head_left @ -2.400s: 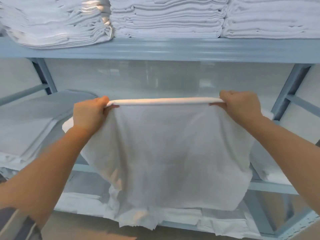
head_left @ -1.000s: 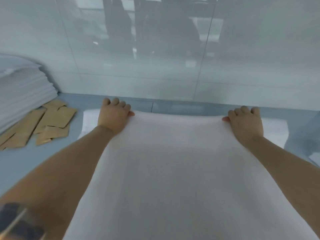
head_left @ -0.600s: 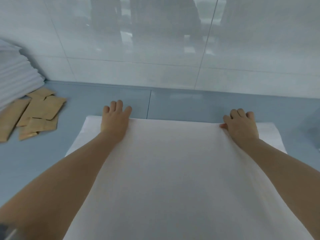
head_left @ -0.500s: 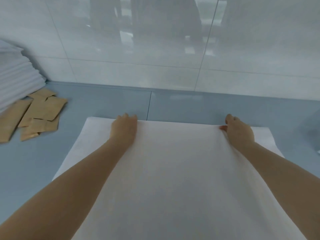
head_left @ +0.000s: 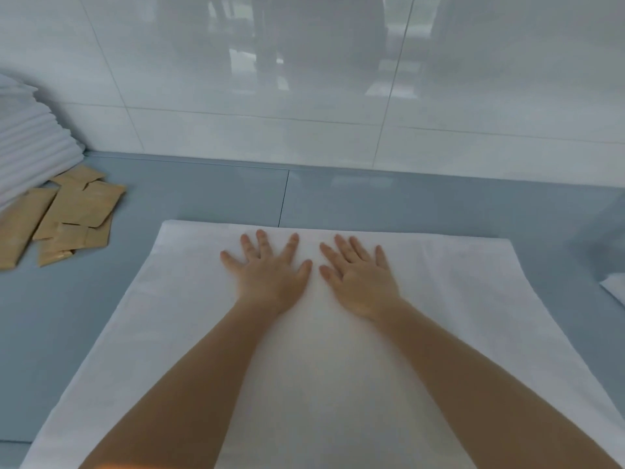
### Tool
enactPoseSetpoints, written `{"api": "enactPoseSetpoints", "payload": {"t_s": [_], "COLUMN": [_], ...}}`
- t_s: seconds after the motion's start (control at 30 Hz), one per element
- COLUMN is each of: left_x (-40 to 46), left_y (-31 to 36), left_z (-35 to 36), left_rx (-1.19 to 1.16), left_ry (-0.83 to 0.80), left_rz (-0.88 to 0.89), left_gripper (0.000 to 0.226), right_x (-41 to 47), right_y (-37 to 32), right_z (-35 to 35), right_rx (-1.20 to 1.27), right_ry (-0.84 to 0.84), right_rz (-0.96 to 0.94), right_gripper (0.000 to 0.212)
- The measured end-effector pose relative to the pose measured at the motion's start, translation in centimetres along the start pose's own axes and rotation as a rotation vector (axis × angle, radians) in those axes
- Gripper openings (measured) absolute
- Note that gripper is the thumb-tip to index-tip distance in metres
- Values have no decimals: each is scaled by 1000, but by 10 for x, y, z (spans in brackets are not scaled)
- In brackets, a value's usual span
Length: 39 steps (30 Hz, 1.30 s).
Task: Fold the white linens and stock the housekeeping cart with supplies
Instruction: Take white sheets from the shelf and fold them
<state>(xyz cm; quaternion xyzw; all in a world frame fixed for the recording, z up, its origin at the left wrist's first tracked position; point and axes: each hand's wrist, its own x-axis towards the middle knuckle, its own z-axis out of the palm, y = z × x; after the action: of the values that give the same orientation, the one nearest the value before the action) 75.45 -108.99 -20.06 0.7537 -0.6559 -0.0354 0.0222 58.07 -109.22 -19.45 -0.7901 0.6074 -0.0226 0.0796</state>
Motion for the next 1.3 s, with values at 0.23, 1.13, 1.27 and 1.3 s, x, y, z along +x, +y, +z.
{"api": "enactPoseSetpoints", "payload": {"t_s": [0.23,1.13,1.27,1.3], "left_x": [3,-110,-112,-111], "left_y": [1,-65,-68,-68], "left_z": [2,-1,2,4], "left_rx": [11,-3,-2,-1], "left_ry": [-2,-24,31,40], "left_rz": [-5,42,37,38], "left_gripper": [67,71,74,75], "right_x": [-58,-58,-118,-125], "right_y": [198,-23,-13,-12], "right_z": [-42,-12,4,9], "right_rx": [-53,71,-10,-41], "right_ry": [-65,-7,-18,-20], "right_rz": [572,230,288,284], "right_gripper": [62,56,62,63]}}
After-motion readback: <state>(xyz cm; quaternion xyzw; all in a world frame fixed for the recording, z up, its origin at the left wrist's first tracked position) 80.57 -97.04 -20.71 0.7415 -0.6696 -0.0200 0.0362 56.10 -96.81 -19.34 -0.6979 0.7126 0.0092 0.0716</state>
